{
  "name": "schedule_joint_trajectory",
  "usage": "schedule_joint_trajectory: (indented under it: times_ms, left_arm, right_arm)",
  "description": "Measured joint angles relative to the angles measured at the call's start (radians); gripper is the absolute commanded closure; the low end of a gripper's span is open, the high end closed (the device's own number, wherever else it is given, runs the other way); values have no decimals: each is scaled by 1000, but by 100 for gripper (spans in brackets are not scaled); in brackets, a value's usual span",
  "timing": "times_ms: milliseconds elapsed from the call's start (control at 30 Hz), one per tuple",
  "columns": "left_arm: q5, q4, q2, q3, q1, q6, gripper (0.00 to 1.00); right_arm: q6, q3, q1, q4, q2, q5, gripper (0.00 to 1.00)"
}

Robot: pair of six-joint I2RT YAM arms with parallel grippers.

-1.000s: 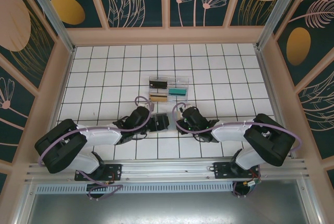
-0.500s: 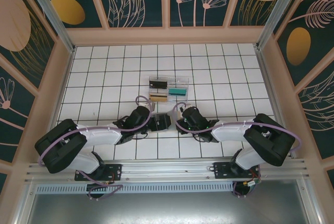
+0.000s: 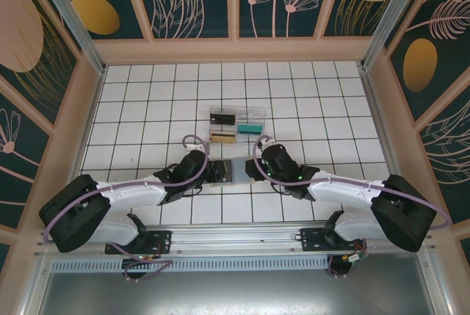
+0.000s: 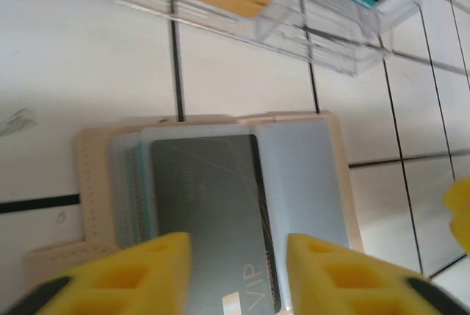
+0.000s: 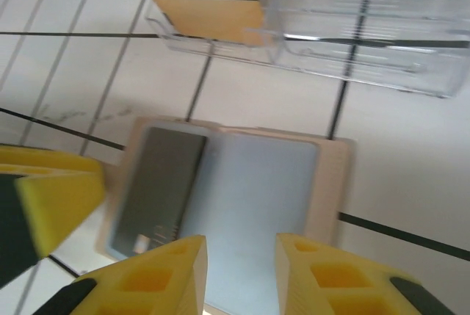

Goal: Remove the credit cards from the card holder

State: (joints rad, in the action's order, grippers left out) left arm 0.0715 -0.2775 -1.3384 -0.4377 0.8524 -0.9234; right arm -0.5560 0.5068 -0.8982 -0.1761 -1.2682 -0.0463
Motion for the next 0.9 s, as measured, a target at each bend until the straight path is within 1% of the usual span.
schedule_joint_trajectory:
  times_ms: [67,300,600,900]
  left_arm:
    - [11,2,-12,2,-8,5,84]
    - [25,2,-22,31,-30,10,85]
    - [19,-11,-31,54,-32,10,84]
    - [13,-27,-61,58,-32,10,86]
  right_arm:
    - [-15,28,0,-5,-36,33,74]
    - [-83,79,1,-53,-166,139,81]
    - [-161,100,22,-124,-298,256,81]
    - [-202,123,45,-143,-363,311,81]
